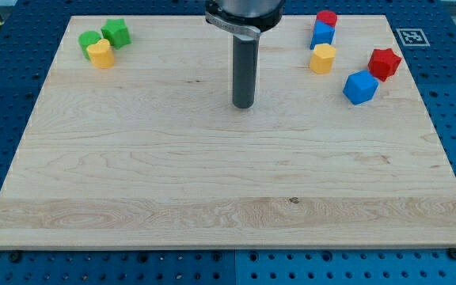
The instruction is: Move the blue cube closer to the red star
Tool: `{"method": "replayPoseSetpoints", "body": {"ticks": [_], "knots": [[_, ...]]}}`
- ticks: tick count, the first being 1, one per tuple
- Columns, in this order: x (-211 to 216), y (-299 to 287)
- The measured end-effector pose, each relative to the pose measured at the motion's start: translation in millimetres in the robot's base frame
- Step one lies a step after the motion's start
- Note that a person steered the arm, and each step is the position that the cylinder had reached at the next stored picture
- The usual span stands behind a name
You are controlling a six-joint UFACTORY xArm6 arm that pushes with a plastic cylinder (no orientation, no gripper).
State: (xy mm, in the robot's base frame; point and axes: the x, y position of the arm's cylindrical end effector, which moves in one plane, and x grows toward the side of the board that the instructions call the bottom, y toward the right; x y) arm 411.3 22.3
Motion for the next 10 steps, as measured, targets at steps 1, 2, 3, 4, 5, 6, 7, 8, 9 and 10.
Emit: {"method": "replayPoseSetpoints", "body": {"ticks": [1,2,3,4,5,6,7,8,9,10], "knots": [[9,44],[19,83],[22,108],[19,116],[-8,128],[-8,146],[-10,178],[-10,178],[-56,178],[-60,175]]}}
